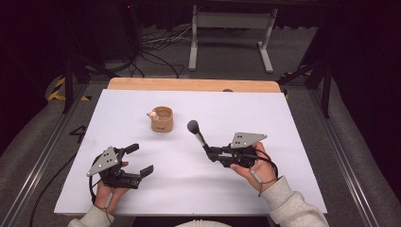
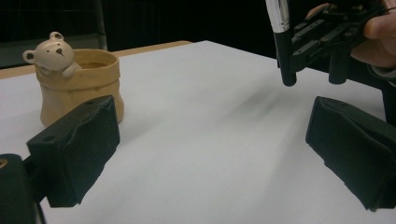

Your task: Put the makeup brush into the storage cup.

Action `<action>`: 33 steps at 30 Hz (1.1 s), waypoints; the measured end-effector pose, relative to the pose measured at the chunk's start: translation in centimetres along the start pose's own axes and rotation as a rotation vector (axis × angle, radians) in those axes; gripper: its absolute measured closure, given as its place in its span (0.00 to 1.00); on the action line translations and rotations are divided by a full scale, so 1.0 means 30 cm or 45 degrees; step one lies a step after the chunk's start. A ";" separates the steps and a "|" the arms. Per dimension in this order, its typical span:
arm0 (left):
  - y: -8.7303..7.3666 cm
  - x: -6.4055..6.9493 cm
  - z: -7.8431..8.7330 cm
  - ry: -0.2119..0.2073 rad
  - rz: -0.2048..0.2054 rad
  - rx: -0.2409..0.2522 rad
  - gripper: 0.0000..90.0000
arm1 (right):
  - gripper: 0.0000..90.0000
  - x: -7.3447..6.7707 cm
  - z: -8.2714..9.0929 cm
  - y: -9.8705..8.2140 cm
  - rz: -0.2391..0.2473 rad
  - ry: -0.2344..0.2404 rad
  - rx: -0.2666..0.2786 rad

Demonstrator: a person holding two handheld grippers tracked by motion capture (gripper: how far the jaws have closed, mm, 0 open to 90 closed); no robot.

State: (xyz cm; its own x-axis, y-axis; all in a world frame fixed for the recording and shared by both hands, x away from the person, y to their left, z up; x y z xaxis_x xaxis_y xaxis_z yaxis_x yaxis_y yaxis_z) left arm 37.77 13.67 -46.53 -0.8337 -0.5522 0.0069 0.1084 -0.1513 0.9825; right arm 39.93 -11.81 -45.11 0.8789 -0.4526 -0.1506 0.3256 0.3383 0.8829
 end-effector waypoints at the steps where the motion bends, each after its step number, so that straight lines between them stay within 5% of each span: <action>1: 0.000 0.001 0.000 -0.001 -0.001 0.000 0.04 | 0.84 -0.002 -0.001 -0.005 0.006 0.007 0.019; 11: 0.010 0.014 -0.004 -0.056 0.002 0.026 0.04 | 0.84 -0.049 -0.005 -0.030 0.054 0.065 0.174; 18: 0.046 0.046 -0.020 -0.137 -0.049 0.068 0.04 | 0.84 -0.074 -0.006 -0.033 0.082 0.094 0.214; 25: 0.094 0.097 -0.044 -0.284 -0.079 0.080 0.04 | 0.84 -0.078 -0.004 -0.034 0.085 0.100 0.234; 33: 0.165 0.127 -0.084 -0.369 -0.124 0.067 0.03 | 0.84 -0.084 -0.015 -0.038 0.090 0.108 0.231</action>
State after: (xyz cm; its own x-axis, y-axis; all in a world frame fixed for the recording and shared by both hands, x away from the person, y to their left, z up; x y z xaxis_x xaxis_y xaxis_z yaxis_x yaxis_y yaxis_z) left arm 36.50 8.74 -42.11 -0.9592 -0.2795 -0.0421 -0.0012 -0.1451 0.9894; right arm 37.49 -10.68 -45.93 0.9259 -0.3596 -0.1156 0.2008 0.2091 0.9570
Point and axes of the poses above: each handheld gripper's, and its own axes: z roughly backward along the jaws, y roughly out of its top, x roughly to its right, the point moved 9 cm from there along -z, roughly forward along the jaws, and after that the axes turned 6 degrees about -z, right-handed, at the moved point
